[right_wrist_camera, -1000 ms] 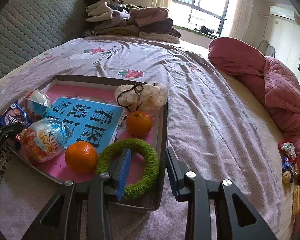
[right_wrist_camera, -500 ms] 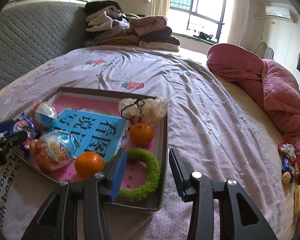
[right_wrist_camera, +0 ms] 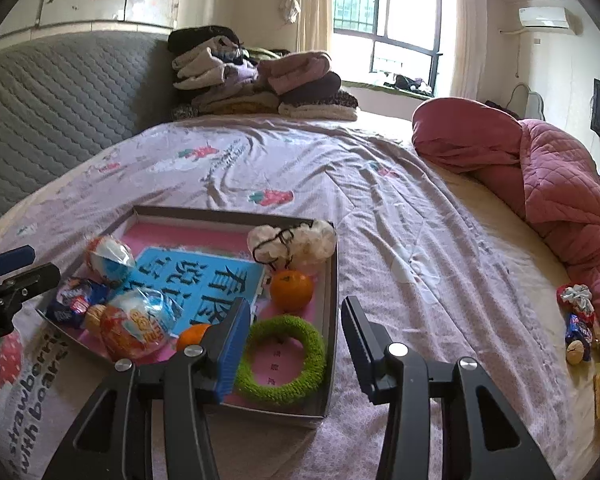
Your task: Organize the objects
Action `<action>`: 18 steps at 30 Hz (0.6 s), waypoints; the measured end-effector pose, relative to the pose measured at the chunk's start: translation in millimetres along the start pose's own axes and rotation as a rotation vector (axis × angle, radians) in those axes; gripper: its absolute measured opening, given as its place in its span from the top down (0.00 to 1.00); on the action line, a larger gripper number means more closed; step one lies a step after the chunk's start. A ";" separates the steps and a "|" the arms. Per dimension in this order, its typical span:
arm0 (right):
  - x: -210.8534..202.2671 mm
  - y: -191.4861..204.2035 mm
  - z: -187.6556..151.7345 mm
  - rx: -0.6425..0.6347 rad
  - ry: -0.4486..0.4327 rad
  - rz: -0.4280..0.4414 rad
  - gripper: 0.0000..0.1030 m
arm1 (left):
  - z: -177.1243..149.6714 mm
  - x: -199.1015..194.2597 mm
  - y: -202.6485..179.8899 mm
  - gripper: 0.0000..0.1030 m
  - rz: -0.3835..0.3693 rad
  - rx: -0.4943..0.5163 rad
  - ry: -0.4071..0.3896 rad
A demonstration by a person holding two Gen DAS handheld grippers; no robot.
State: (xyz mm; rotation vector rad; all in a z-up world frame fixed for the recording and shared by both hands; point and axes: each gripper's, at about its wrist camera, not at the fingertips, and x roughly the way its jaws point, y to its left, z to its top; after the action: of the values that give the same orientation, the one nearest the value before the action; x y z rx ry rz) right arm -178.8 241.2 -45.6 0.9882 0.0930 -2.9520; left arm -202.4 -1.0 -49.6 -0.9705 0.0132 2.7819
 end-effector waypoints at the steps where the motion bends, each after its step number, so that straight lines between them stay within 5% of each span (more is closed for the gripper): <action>1: -2.2 -0.1 0.6 0.003 -0.006 0.002 0.54 | 1.1 -3.4 -0.5 0.28 0.002 0.001 -0.008; 18: -39.4 10.6 7.1 0.030 -0.082 0.077 0.43 | 8.1 -51.3 -12.2 0.25 0.004 -0.001 -0.070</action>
State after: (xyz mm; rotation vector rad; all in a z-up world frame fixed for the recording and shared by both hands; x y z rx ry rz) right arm -151.1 230.5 -16.7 0.8515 0.0084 -2.9270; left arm -165.8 2.3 -10.8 -0.8737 0.0030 2.8183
